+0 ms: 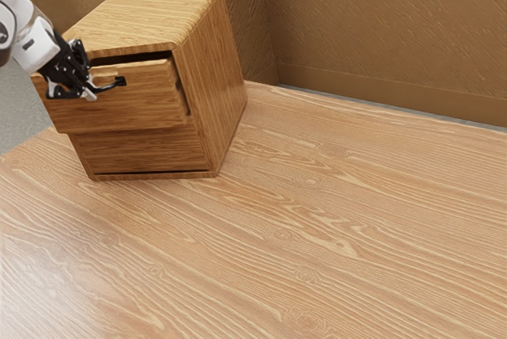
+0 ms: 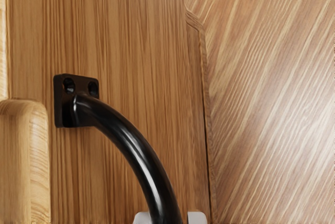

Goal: Pull the drawer handle with one arm to open the drawer

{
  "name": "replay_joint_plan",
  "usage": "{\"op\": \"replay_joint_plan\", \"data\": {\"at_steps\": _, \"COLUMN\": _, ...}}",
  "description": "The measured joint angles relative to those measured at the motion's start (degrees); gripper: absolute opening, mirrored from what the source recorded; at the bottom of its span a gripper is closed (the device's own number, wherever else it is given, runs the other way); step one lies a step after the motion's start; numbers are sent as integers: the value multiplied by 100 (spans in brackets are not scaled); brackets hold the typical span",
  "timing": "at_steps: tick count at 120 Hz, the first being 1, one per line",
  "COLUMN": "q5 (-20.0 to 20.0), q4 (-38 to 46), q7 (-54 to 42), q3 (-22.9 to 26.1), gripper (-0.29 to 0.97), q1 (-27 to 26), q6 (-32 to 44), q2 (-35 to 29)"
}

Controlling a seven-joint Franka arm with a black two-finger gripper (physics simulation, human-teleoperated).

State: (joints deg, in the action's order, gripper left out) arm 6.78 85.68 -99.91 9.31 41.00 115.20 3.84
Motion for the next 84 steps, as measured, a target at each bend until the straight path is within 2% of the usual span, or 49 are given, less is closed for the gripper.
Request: {"op": "replay_joint_plan", "data": {"at_steps": 84, "q5": 33, "q4": 1332, "q7": -52, "q3": -93, "gripper": -1, "q1": 9, "q6": -2, "q2": -1144}}
